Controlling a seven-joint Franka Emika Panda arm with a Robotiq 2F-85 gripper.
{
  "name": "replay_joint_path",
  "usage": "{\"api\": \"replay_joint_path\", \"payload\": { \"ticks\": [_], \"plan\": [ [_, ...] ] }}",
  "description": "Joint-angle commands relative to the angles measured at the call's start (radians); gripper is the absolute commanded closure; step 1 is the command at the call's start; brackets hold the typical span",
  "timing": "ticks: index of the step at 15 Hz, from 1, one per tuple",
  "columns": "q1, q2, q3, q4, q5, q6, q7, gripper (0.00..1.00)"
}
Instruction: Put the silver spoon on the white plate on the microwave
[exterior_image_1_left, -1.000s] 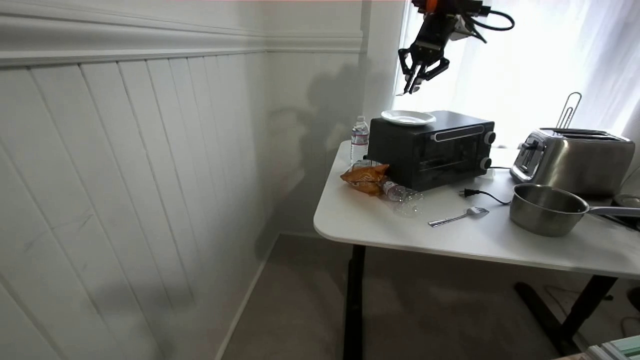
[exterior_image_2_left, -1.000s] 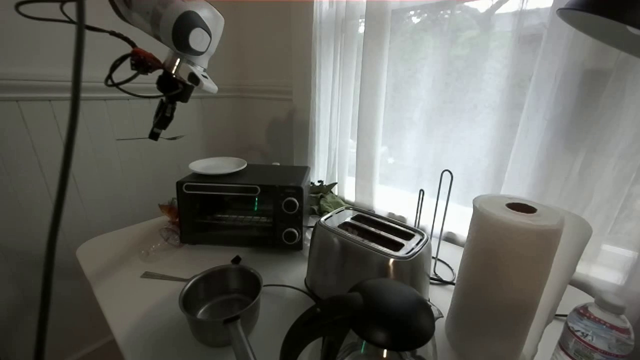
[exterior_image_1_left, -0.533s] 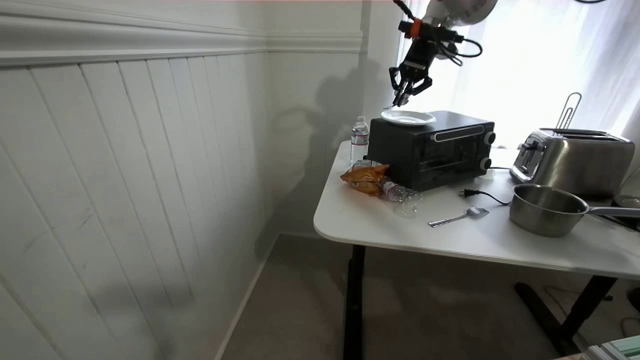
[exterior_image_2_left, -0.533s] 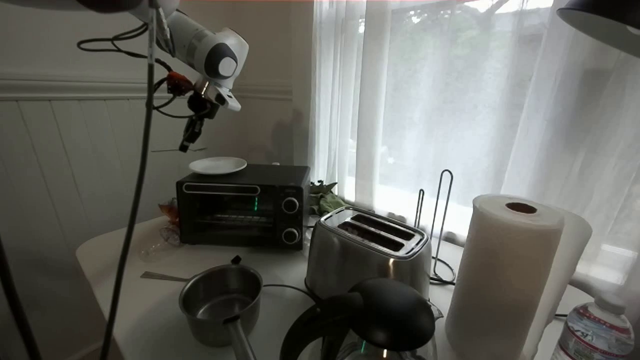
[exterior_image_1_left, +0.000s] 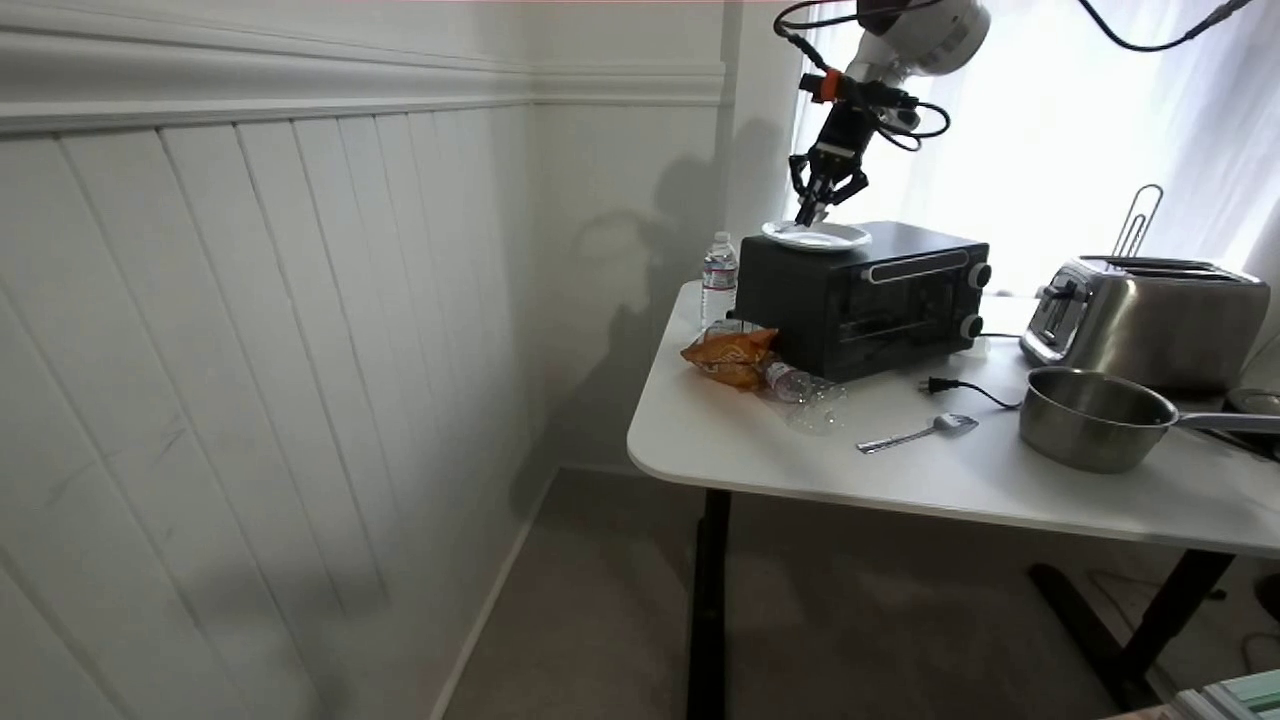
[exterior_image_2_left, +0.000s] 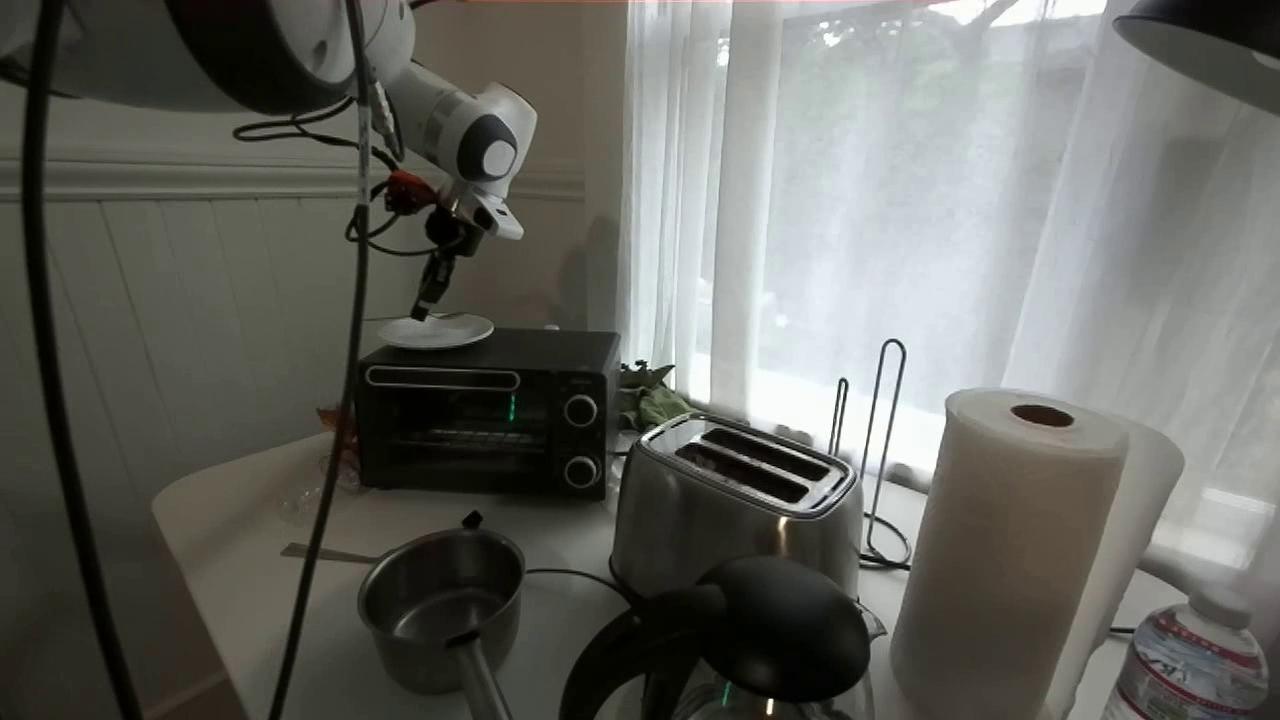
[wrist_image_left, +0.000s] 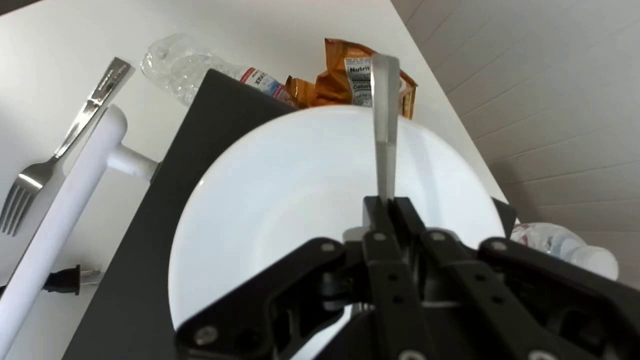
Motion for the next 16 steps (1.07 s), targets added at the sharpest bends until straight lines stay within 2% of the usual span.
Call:
{"api": "replay_joint_path", "payload": {
  "ticks": [1,6,8,11,13,16],
  "plan": [
    [-0.003,0.061,-0.002,0.105,-0.041,-0.063,0.056,0.98],
    [-0.006,0.099,0.0,0.165,-0.058,-0.141,0.067,0.98],
    [-0.007,0.11,-0.001,0.187,-0.06,-0.157,0.073,0.85],
    [-0.01,0.116,0.003,0.21,-0.058,-0.18,0.073,0.53],
    [-0.01,0.104,0.005,0.215,-0.059,-0.195,0.067,0.39],
    [0.014,0.029,-0.013,0.159,-0.066,-0.17,0.029,0.17]
  ]
}}
